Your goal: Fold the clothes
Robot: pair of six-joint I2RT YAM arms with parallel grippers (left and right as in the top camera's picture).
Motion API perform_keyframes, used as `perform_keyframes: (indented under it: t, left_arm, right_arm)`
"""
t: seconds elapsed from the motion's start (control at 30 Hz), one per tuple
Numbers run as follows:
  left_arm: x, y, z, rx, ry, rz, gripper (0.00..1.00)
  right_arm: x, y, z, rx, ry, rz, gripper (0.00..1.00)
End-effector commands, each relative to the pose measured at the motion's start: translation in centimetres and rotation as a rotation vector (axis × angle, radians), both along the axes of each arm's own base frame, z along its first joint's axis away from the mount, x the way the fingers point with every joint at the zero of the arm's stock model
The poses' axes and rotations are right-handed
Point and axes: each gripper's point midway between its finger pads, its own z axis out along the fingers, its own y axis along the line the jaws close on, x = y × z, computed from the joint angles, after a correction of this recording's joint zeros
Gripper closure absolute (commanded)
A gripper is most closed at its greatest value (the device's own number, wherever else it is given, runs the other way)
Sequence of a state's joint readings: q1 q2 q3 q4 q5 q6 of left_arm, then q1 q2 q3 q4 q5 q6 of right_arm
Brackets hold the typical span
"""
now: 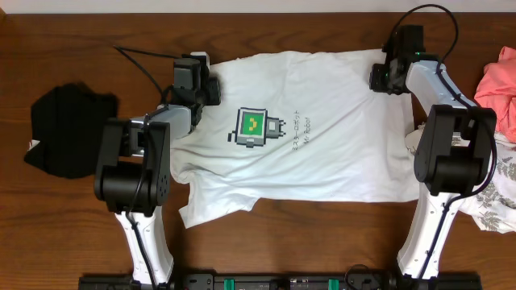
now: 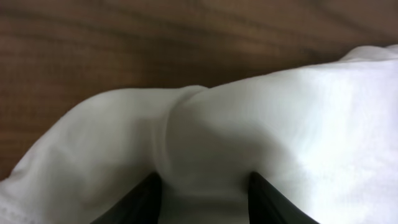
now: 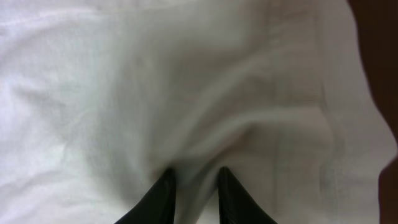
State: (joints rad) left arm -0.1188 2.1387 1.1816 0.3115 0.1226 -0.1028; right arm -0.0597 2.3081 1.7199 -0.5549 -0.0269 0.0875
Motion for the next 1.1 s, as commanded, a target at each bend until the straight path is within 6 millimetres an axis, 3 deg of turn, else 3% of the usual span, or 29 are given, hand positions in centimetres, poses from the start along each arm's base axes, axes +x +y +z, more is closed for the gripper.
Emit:
perform_keyframes:
  t: [0.0,0.23,0.5,0.67,0.73,0.83,0.93,1.0,1.07]
  left_arm:
    - [0.0,1.3,-2.2,0.057,0.017,0.052,0.55]
    - [2.2,1.6,0.4,0.051,-0.12,0.07,0.54]
    - [3.5,2.6,2.2,0.048,-0.201,0.086,0.59]
    - [3.4,2.4,2.0,0.035,-0.169,0.067,0.6]
    - [3.1,2.0,1.9,0.021,-0.145,0.045,0.59]
    - [2.7,2.0,3.1,0.023,-0.134,0.044,0.58]
    - [2.1,2.1,6.2,0.022,-0.141,0.045,0.51]
    - [1.1,2.1,8.4,0.023,-0.128,0.044,0.24]
    - [-0.6,2.3,10.7,0.024,-0.093,0.047,0.15]
  right_arm:
    - [-0.9,0.6,-5.3,0.02,0.069,-0.011,0.76]
    - [1.9,0.5,-4.1,0.037,-0.054,-0.054,0.73]
    - [2.0,0.7,-4.0,0.057,-0.058,-0.072,0.73]
    - [1.9,1.7,-3.7,0.107,-0.057,-0.036,0.72]
    - [1.8,1.7,-3.0,0.1,-0.057,-0.025,0.67]
    - [1.7,1.2,-0.4,0.087,-0.076,-0.015,0.6]
    - [1.5,0.5,4.3,0.079,-0.121,-0.025,0.56]
    - [0.7,-0.5,7.8,0.04,-0.146,-0.051,0.56]
    - [-0.9,-1.7,11.2,-0.01,-0.151,-0.085,0.56]
